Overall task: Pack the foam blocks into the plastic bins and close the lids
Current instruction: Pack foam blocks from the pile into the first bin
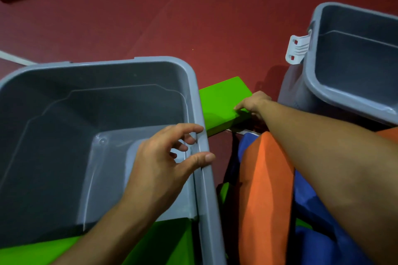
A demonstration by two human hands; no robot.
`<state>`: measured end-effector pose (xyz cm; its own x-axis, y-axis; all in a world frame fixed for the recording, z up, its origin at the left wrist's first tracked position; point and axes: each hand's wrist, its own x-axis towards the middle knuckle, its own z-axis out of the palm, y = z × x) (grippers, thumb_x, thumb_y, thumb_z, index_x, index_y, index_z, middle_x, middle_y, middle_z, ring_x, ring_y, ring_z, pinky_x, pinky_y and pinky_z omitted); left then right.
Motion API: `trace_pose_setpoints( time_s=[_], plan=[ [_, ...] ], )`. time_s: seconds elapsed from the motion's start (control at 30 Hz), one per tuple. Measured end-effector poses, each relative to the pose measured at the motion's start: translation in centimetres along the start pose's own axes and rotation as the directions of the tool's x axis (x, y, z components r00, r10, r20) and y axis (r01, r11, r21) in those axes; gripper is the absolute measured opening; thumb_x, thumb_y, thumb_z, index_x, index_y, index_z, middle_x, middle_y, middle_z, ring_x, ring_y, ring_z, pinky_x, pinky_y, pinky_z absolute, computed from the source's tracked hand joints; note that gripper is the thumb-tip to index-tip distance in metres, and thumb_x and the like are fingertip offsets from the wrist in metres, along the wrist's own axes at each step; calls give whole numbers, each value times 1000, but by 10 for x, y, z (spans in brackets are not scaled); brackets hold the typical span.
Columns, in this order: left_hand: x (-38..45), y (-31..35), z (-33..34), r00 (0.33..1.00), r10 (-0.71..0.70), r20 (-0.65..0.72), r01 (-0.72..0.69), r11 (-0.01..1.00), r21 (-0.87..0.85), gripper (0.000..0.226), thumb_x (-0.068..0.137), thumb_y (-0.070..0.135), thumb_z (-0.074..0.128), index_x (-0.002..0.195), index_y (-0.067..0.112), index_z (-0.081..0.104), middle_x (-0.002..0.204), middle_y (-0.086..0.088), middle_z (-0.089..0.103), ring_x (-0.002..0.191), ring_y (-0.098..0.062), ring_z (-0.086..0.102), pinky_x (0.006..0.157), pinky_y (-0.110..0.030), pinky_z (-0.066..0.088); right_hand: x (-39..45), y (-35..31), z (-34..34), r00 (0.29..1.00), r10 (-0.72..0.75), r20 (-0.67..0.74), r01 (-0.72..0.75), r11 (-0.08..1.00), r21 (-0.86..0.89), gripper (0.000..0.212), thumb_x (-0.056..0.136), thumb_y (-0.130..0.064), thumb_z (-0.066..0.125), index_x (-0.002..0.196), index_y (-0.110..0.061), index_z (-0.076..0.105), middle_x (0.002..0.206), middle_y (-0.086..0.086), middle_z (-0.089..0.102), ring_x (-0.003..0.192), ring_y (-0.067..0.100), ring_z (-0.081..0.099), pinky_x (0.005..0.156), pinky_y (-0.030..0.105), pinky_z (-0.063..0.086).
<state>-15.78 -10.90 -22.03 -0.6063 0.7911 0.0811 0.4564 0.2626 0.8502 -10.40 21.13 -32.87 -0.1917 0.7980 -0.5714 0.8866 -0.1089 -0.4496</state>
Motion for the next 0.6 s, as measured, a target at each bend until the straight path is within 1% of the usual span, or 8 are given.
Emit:
trace_pose_setpoints(
  time_s=[0.07, 0.17, 0.27, 0.33, 0.37, 0.43, 0.5, 0.6],
  plan=[
    [0, 0, 0, 1000, -5, -3, 5, 1000, -7, 45, 64, 58, 78, 105, 44, 68, 93, 16, 65, 90, -11, 63, 70, -24, 51, 3, 2, 0, 1000, 17, -13, -16, 998, 58, 64, 58, -33, 90, 110, -7, 63, 112, 5, 62, 104, 20, 56, 97, 36, 48],
    [0, 0, 2, 1000, -13, -9, 13, 1000, -22, 44, 64, 58, 79, 104, 43, 69, 92, 15, 65, 88, -13, 63, 68, -25, 52, -4, -3, 1, 987, -30, -161, 29, 1000, -8, 87, 48, -42, 95, 122, -10, 61, 126, 16, 60, 120, 30, 55, 102, 37, 46],
    [-1, 2, 2, 1000, -5, -17, 5, 1000, -8, 45, 65, 59, 79, 106, 43, 68, 92, 15, 64, 87, -15, 63, 67, -32, 54, -22, -12, -2, 976, -92, -200, 120, 984, 130, 74, 53, -30, 94, 111, -25, 47, 118, 15, 58, 104, 30, 59, 75, 34, 52],
    [-2, 4, 1, 1000, -15, -16, 15, 1000, -2, 44, 67, 58, 79, 106, 43, 68, 91, 15, 64, 86, -13, 63, 68, -37, 55, -32, -15, -4, 970, -125, -207, 186, 933, 309, 66, 56, -14, 92, 100, -29, 45, 110, 11, 62, 90, 28, 63, 51, 33, 51],
    [-2, 6, 0, 1000, -23, -10, 23, 1000, 14, 44, 66, 57, 77, 107, 43, 68, 90, 17, 64, 86, -11, 63, 69, -37, 55, -38, -16, -6, 965, -132, -226, 209, 907, 365, 65, 55, -11, 92, 98, -31, 47, 111, 11, 60, 86, 28, 63, 47, 33, 52],
    [-3, 11, -1, 1000, -24, -6, 25, 997, 69, 46, 66, 59, 71, 110, 44, 67, 89, 19, 64, 86, -4, 62, 72, -35, 55, -54, -19, -12, 933, -172, -316, 276, 905, 325, 65, 53, -15, 93, 101, -34, 54, 116, 11, 52, 84, 24, 56, 63, 30, 53],
    [-6, 17, -1, 1000, -17, -22, 19, 994, 106, 50, 68, 61, 68, 114, 42, 66, 89, 19, 64, 84, -2, 62, 74, -34, 55, -74, -22, -24, 865, -275, -419, 370, 914, 165, 67, 55, -22, 93, 109, -35, 56, 117, 8, 43, 83, 22, 51, 79, 26, 48],
    [-14, 26, -4, 997, -8, -75, 15, 995, 99, 55, 68, 61, 71, 117, 40, 65, 87, 17, 65, 80, -3, 63, 74, -35, 55, -113, -27, -49, 726, -407, -555, 478, 878, -18, 64, 62, -23, 88, 115, -38, 53, 121, 3, 37, 92, 23, 51, 79, 25, 41]
  ],
)
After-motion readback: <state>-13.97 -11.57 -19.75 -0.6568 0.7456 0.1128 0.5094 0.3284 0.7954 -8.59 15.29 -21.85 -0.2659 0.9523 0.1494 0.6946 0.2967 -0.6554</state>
